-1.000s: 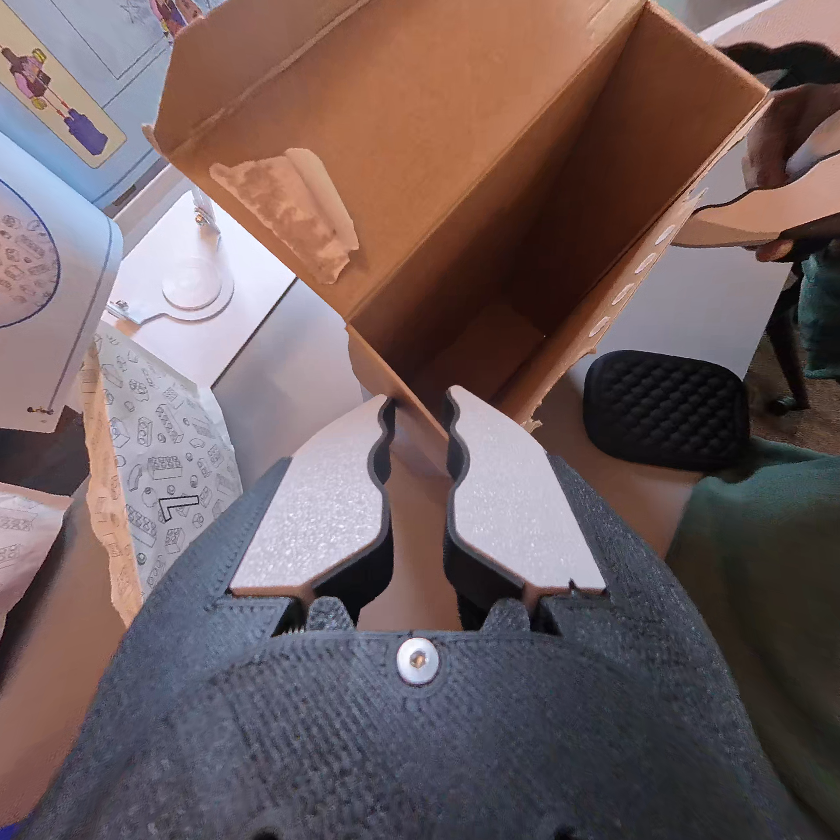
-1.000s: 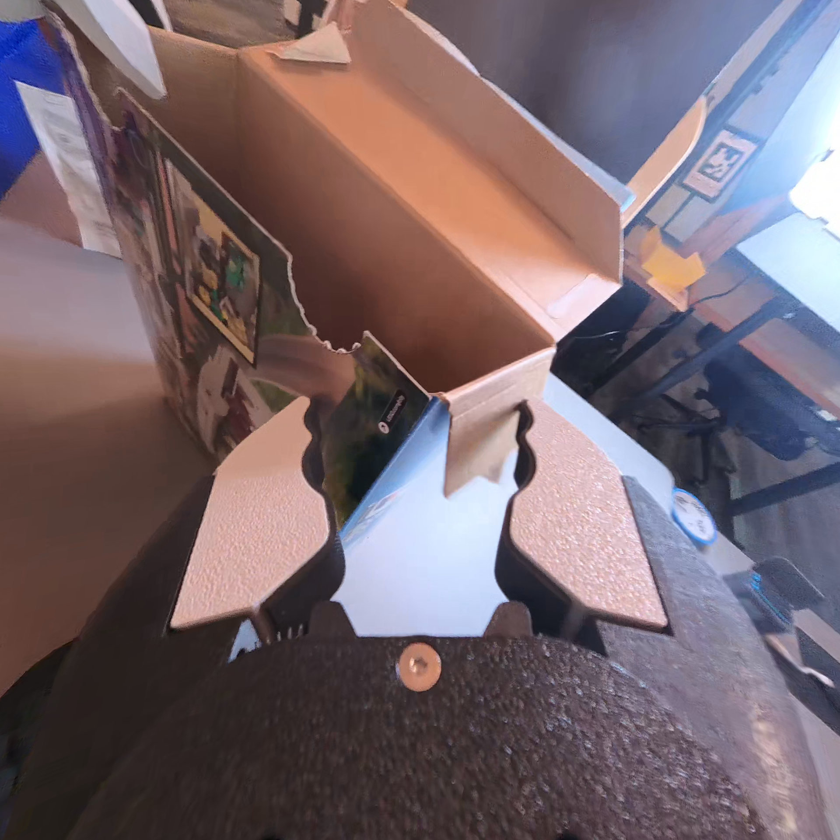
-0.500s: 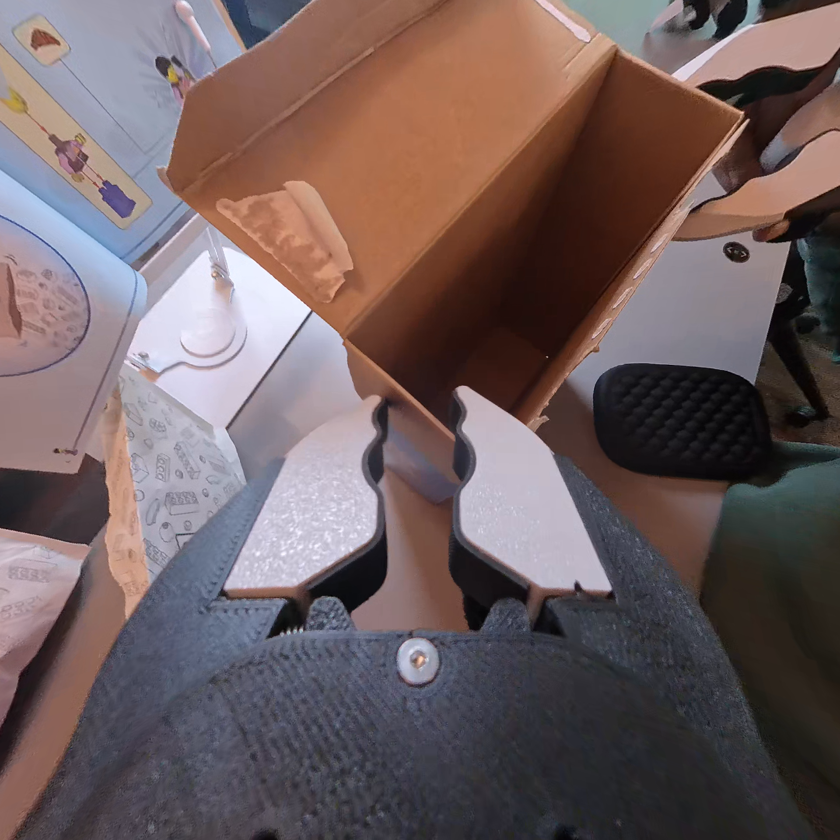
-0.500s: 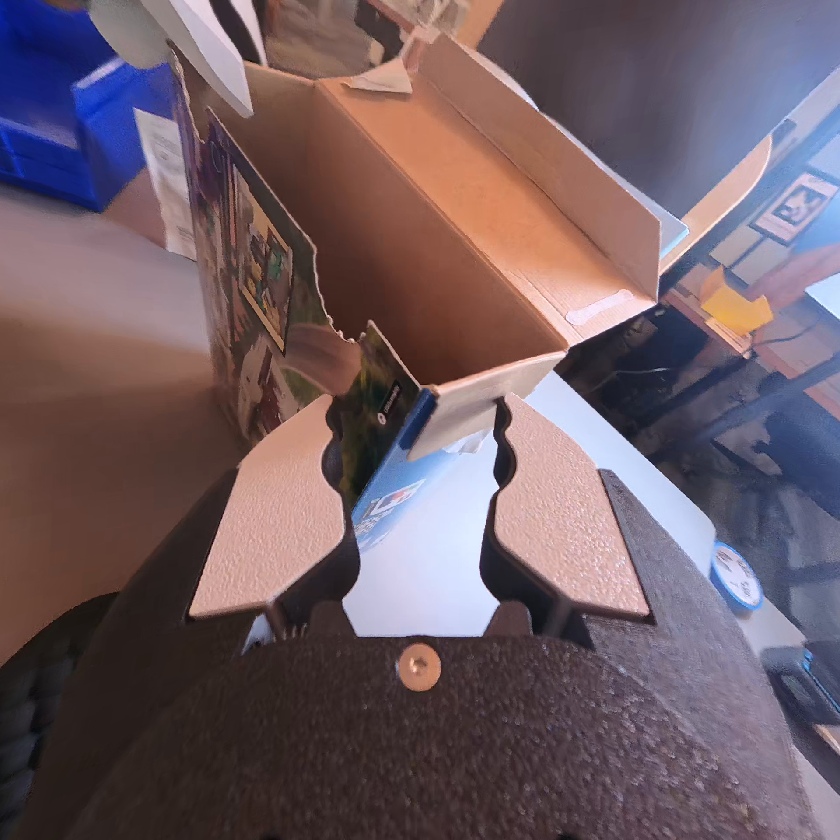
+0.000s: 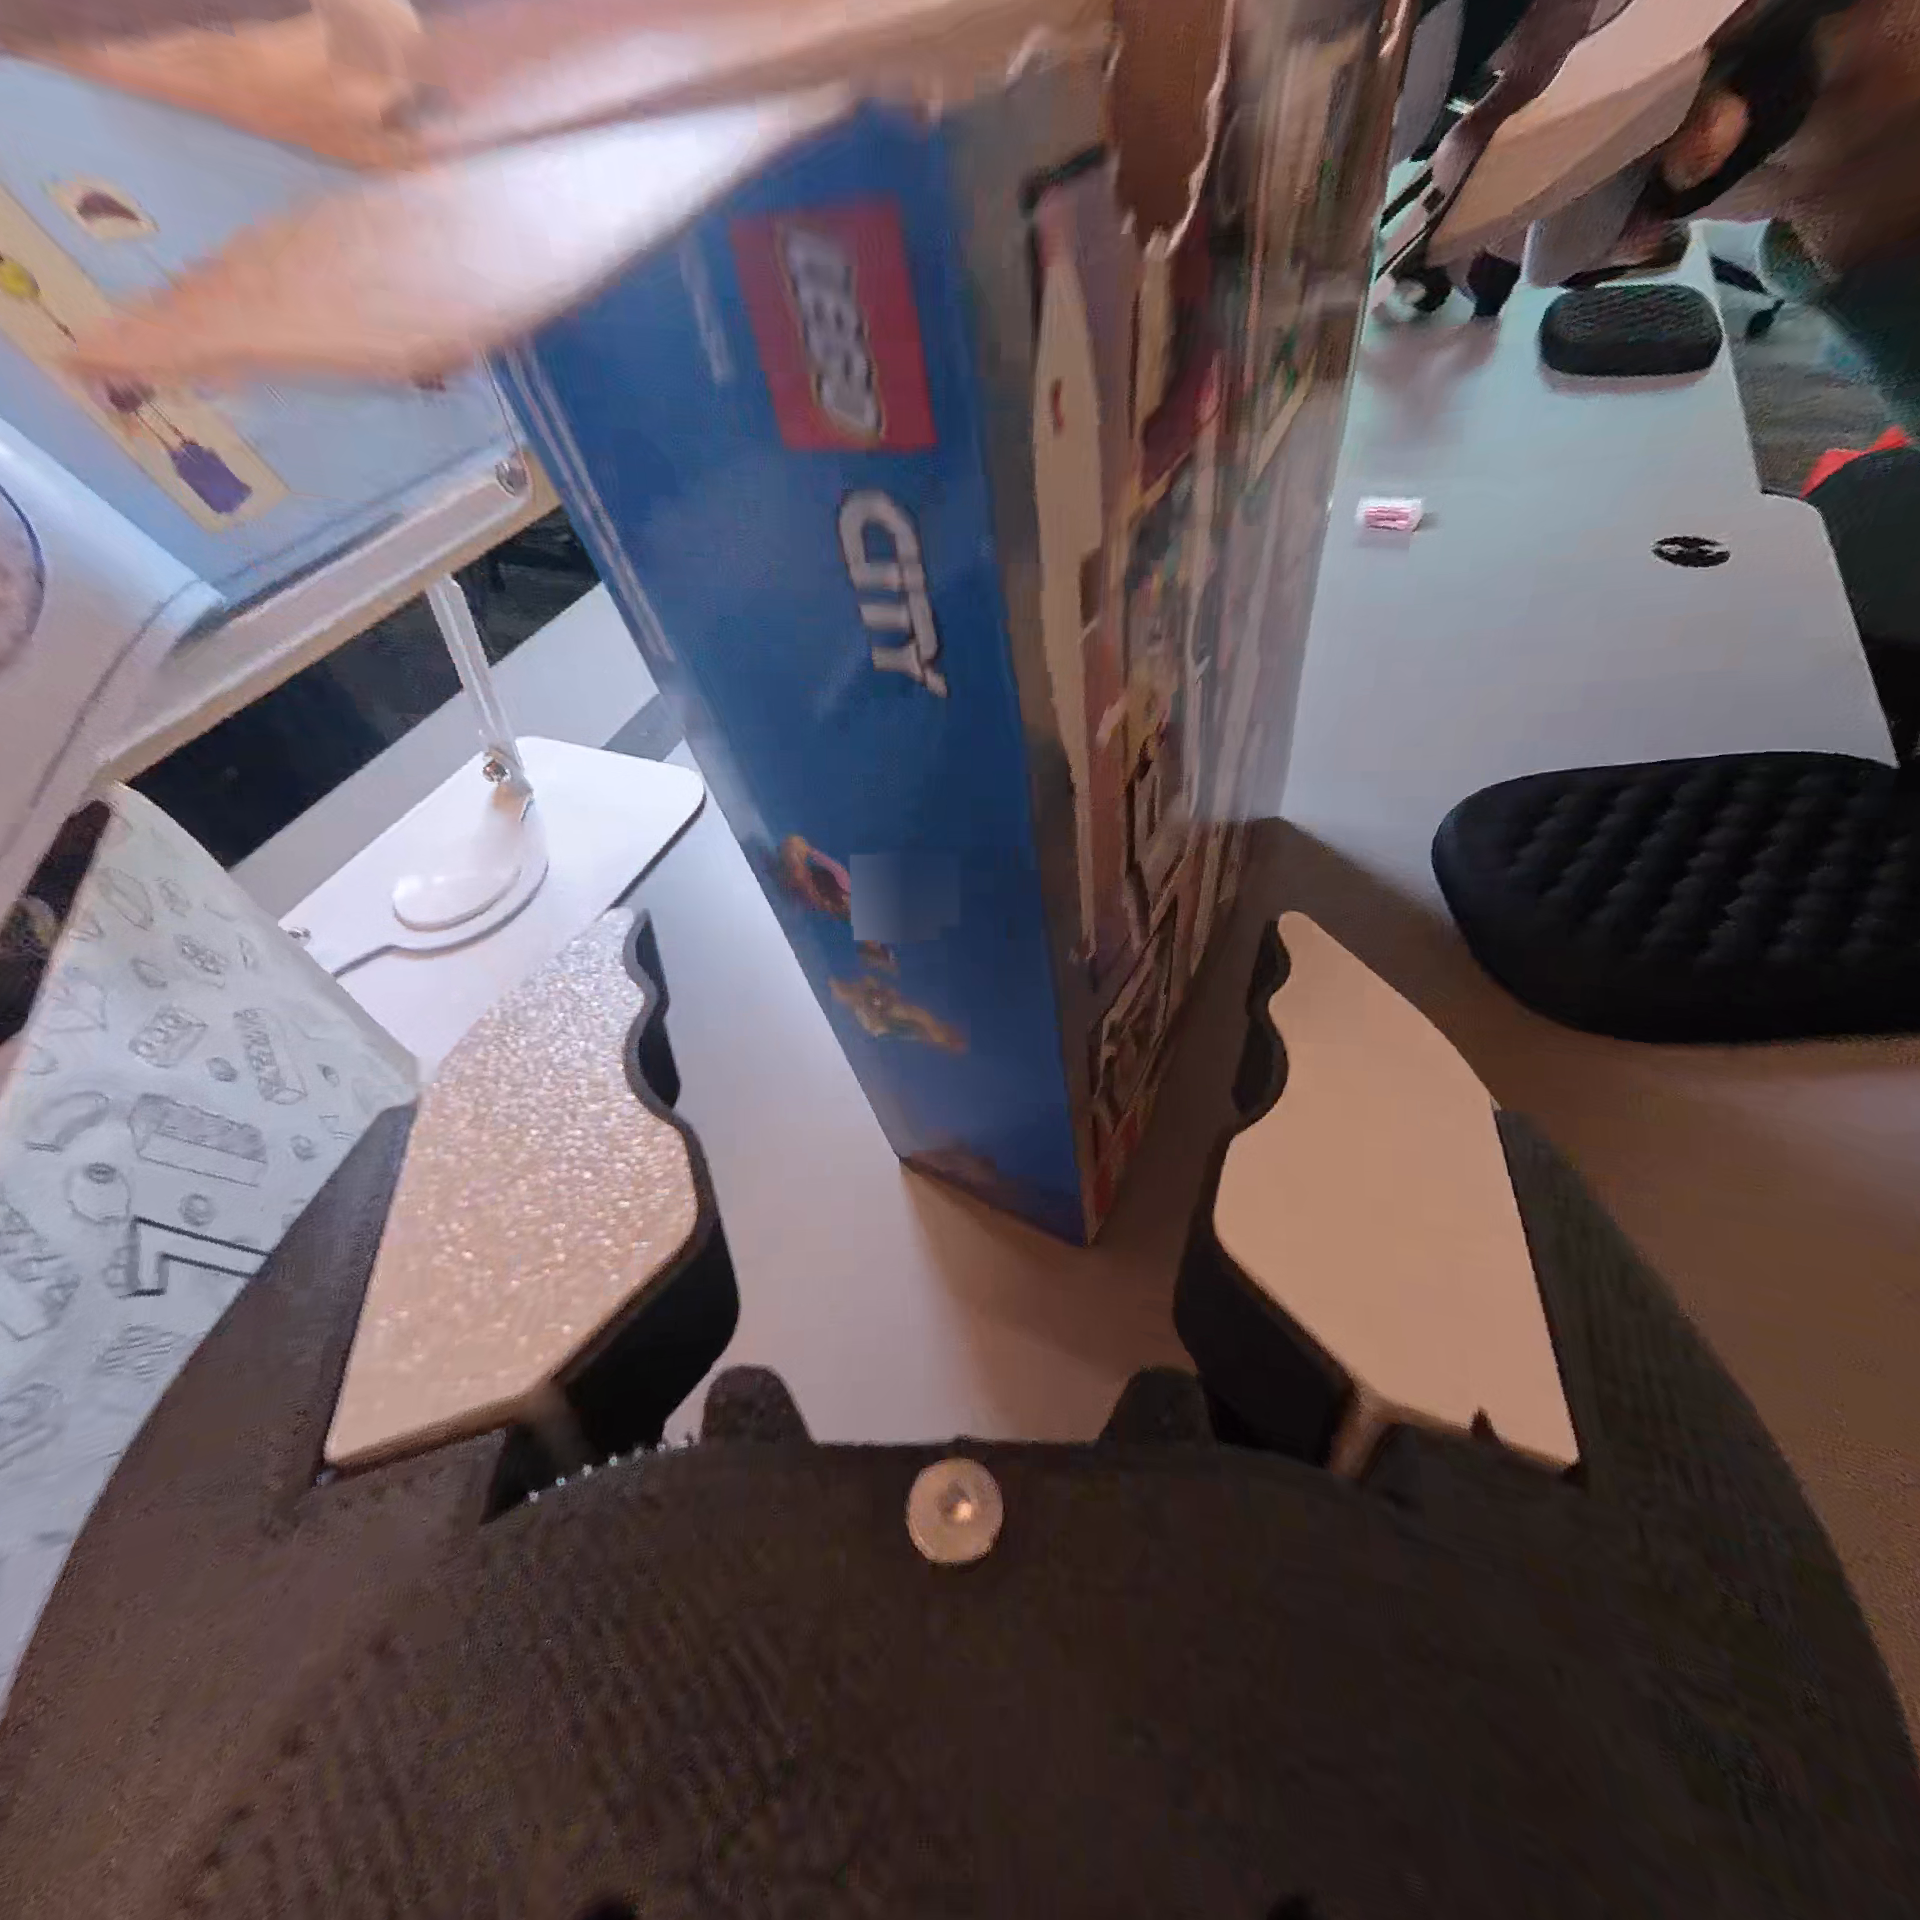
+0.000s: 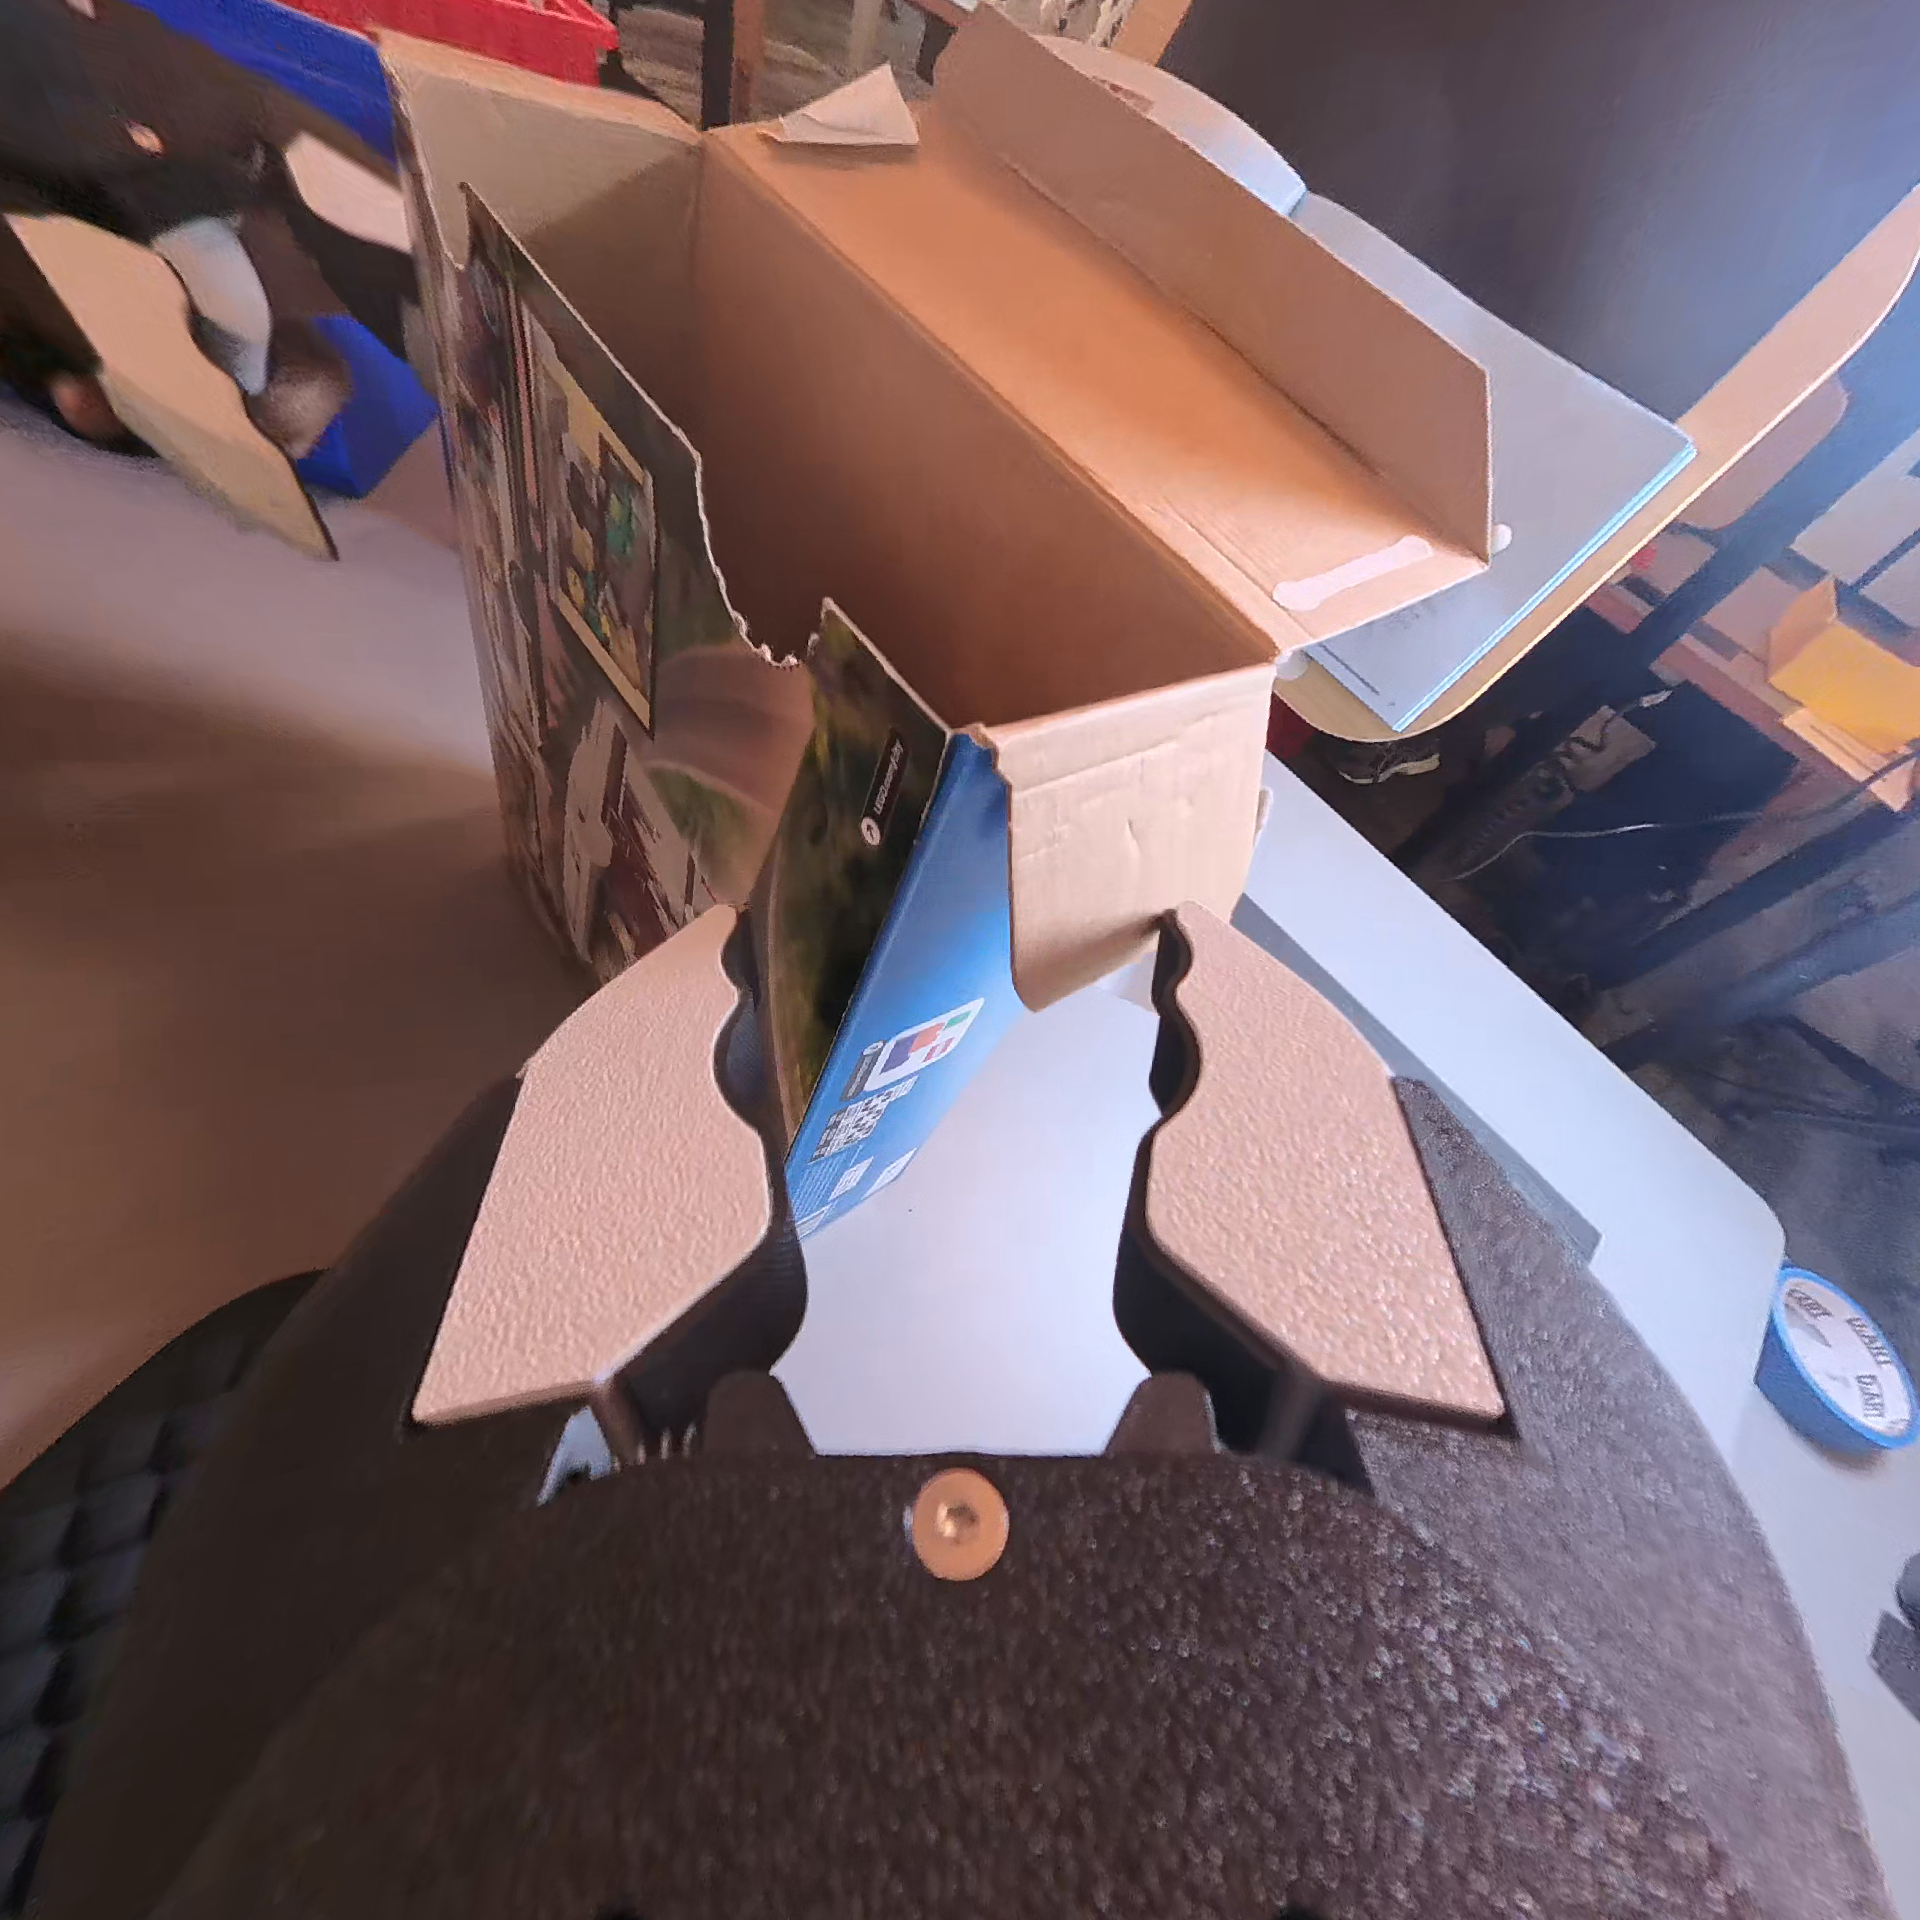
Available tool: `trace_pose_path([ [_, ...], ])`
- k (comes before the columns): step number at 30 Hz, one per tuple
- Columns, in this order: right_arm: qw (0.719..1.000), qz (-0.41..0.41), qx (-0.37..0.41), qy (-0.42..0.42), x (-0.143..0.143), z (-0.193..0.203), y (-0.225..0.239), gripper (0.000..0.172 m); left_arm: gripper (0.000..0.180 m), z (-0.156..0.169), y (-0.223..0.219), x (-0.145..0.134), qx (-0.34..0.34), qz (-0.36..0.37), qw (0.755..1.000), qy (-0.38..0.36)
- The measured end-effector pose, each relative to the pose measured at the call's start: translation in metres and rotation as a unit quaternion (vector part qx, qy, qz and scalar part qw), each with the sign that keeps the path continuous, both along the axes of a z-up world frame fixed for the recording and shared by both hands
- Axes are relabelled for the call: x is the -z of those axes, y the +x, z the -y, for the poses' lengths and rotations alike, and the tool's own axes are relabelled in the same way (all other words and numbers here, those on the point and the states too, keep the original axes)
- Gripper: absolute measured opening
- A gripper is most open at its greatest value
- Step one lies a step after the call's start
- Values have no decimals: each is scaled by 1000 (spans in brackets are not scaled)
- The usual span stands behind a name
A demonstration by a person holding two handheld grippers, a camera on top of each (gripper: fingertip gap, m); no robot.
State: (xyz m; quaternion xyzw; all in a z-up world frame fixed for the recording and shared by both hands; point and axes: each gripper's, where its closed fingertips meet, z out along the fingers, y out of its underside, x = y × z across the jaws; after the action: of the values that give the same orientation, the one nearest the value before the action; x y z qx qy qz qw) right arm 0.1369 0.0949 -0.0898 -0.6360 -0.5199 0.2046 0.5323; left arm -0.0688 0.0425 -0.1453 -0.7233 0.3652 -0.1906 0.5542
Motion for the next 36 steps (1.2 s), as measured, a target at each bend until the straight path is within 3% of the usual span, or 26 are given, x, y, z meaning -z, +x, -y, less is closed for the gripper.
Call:
trace_pose_path([
  [3, 1000, 2, -4, 4, 4, -2, -7, 74, 123, -20, 8, 23, 22, 28, 999, -24],
  [6, 998, 11, -23, 53, 7, -3, -17, 66, 117, -31, 26, 31, 68, 51, 996, -30],
  [11, 991, 37, -17, 126, 11, -19, -23, 62, 107, -42, 26, 12, -10, -30, 991, 130],
  [17, 997, 53, 36, 35, 46, -48, -28, 67, 106, -18, 18, -6, -121, -216, 919, 307],
  [21, 1000, 9, 6, -17, 63, -36, -25, 69, 106, -4, 21, 4, -117, -228, 900, 352],
  [26, 1000, 2, 27, -12, 84, -34, 14, 65, 100, -18, 54, 37, -56, -269, 889, 366],
  [28, 999, -14, 40, -3, 87, -31, 34, 63, 98, -41, 64, 55, -41, -275, 903, 327],
  [31, 996, -18, 83, 1, 98, -34, 65, 62, 98, -71, 88, 59, -15, -264, 917, 298],
  [36, 983, 59, 163, -64, 150, -56, 109, 64, 96, -112, 110, 86, 18, -375, 882, 284],
])
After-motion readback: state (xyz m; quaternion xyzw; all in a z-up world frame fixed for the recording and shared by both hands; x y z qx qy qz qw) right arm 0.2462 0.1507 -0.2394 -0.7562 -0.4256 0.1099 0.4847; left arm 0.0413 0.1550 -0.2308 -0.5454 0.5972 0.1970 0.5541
